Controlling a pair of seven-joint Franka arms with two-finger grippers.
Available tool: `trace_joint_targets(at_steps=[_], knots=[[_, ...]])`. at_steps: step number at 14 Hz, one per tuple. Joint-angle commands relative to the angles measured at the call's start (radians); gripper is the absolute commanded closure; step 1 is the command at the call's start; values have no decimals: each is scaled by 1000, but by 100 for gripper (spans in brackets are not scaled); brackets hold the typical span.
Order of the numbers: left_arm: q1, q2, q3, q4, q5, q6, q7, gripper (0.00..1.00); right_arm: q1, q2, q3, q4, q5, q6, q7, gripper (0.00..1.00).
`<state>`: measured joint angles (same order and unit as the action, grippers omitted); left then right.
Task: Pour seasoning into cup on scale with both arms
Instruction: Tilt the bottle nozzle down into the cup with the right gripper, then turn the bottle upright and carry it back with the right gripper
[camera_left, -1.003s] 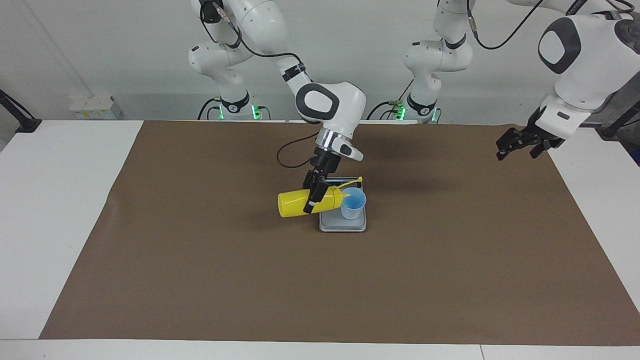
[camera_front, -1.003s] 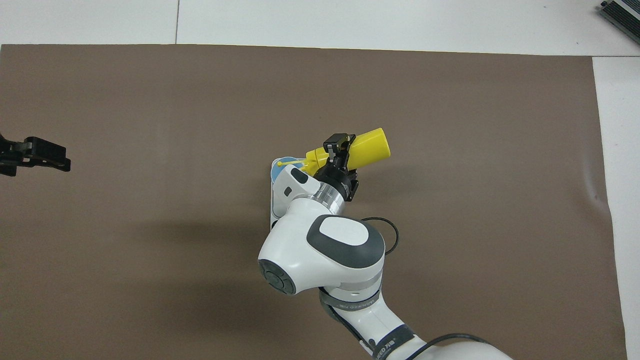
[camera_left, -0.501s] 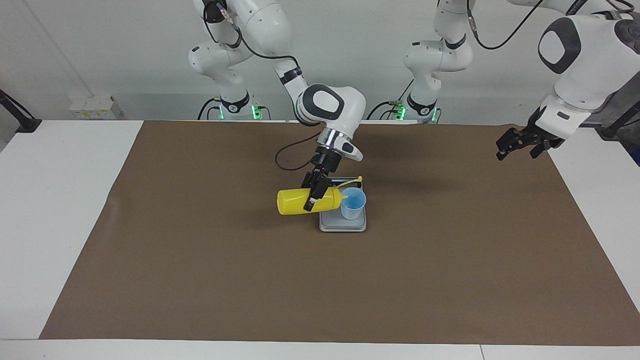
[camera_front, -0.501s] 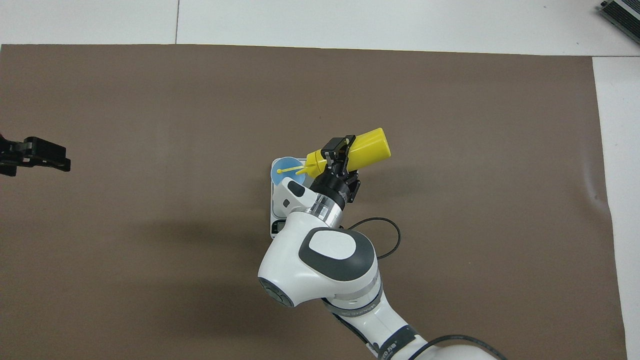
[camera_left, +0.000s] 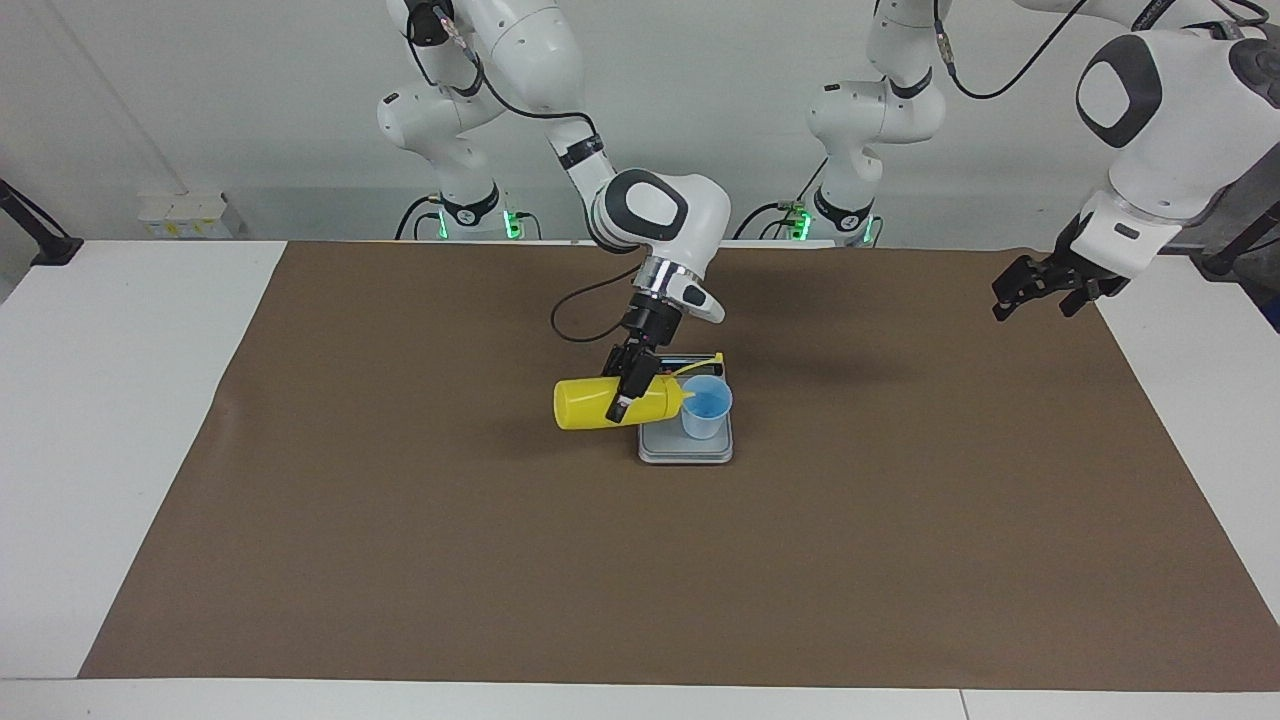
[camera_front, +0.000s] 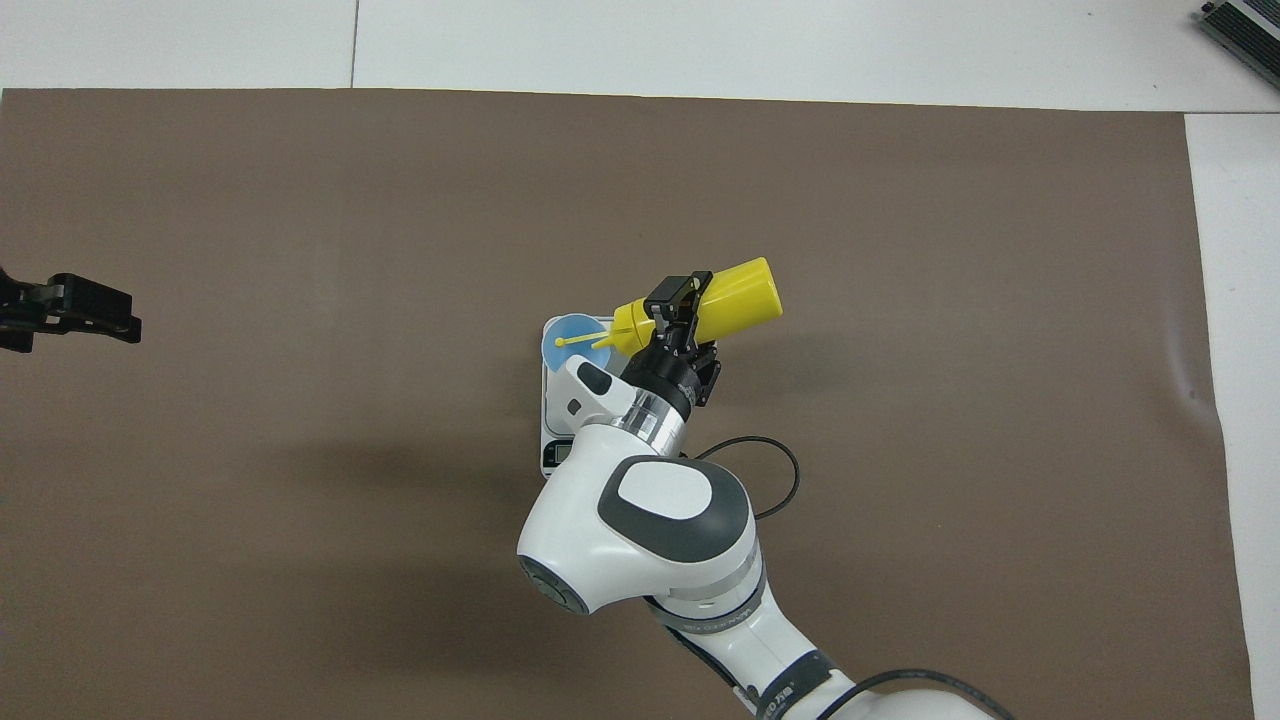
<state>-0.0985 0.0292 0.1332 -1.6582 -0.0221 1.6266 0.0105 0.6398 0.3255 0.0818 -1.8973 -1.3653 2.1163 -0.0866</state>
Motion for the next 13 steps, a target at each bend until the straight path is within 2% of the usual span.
trace_joint_targets(at_steps=[1,5,8,10,13], knots=[[-1,-25,3,-28,2,19,2,0,1,-20,6,-9,-40,-33,48,59],[-1,-25,3,-28,2,18,2,0,-2,-34,13,-6,-12,-32,62,58],[-1,-25,3,-28,1,18,2,0,-18,-80,13,-11,61,0,44,57],[-1,-25,3,-28,2,18,2,0,-40,-103,13,-12,138,8,27,57],[-1,-25,3,-28,1,18,2,0,-101,-157,13,-16,323,57,-66,57]])
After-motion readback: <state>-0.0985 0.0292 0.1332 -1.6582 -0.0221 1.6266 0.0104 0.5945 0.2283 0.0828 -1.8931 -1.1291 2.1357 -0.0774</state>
